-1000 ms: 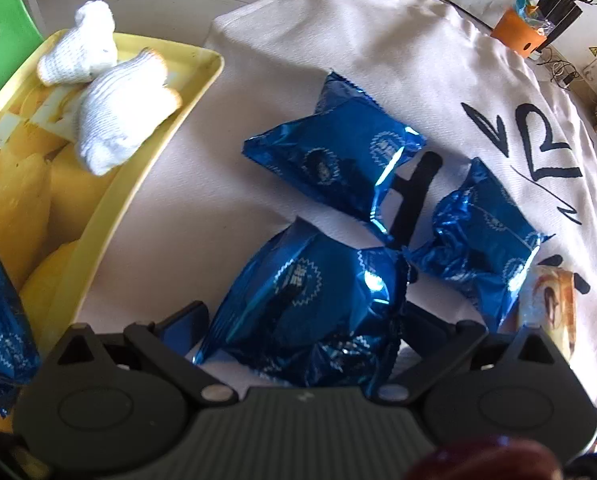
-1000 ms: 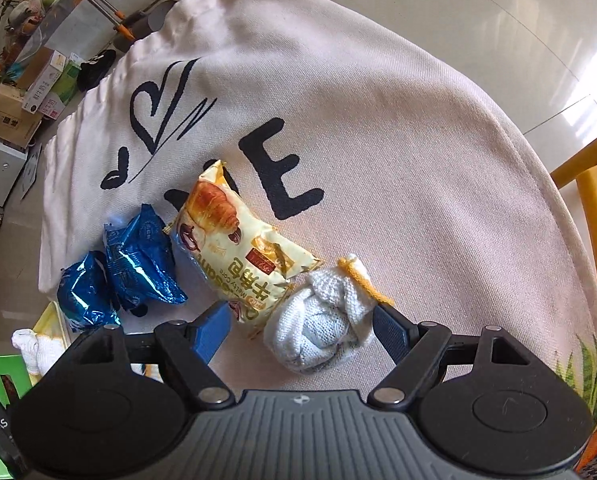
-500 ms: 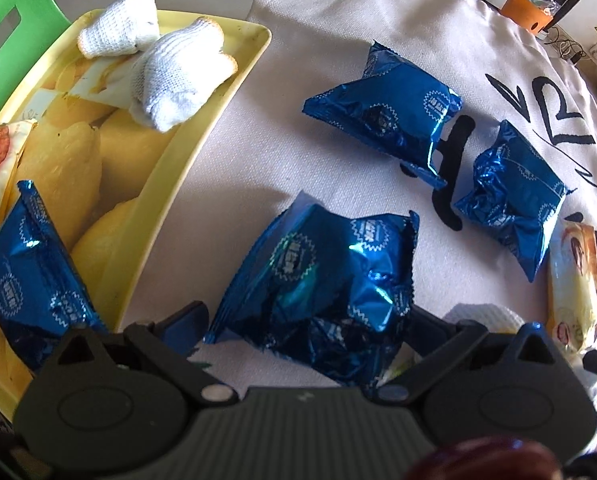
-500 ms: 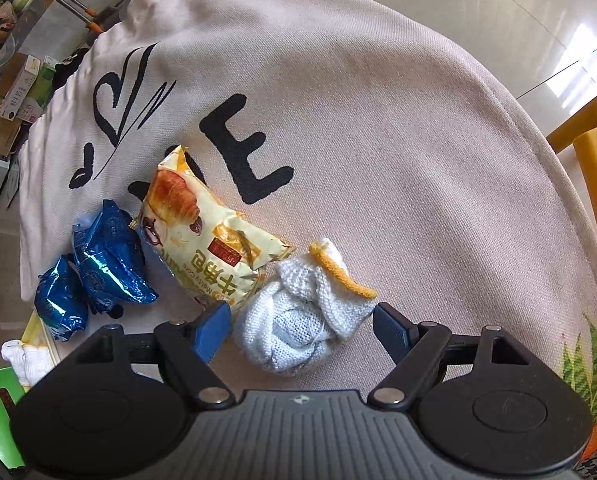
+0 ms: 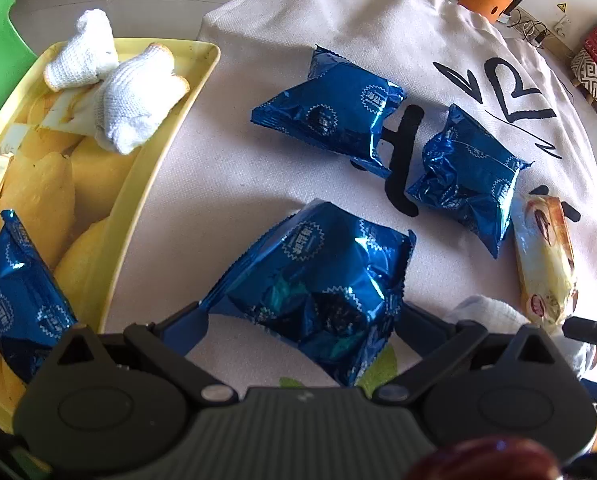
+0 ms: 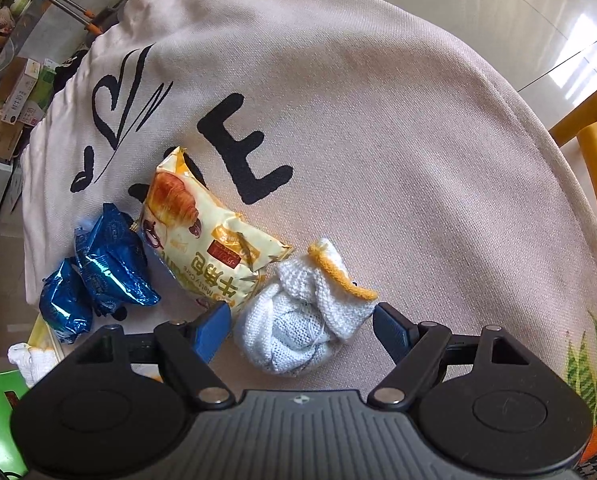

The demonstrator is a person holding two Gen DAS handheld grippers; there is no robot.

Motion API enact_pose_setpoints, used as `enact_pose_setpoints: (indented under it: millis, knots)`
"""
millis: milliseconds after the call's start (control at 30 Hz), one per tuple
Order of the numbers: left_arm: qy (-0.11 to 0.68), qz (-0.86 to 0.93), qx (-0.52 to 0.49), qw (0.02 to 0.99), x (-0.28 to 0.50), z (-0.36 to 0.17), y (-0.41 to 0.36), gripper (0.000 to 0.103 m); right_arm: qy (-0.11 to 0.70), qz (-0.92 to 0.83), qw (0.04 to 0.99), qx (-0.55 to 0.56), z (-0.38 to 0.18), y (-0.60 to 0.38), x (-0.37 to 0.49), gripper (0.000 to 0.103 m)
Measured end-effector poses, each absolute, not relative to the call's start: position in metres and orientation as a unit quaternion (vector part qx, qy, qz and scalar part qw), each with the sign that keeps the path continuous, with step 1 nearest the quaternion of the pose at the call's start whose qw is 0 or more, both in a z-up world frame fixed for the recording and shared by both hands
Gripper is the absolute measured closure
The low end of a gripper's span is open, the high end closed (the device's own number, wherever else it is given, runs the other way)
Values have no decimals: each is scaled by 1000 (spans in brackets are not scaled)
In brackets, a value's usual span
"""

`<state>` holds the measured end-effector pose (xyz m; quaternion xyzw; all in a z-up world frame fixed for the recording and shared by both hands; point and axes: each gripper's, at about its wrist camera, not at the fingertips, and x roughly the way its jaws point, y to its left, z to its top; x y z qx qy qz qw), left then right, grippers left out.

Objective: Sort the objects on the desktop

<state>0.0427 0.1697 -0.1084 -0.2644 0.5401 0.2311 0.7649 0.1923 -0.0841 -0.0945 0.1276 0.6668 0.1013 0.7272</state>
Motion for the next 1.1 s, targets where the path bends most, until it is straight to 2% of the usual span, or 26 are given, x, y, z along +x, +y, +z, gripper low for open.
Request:
enact_pose_setpoints:
  millis: [467,900,1100]
  knots:
    - [541,214,-252,774,54,-111,157,1,669,105,731,86,-103,-70,188,23]
    - [549,211,-172,790,67,-124,131,1,640,97,762,-7,-106,-37,171,18]
    - [526,231,-134,807,71,-129,122,0,627,87,773,-35,-107,-26,156,20]
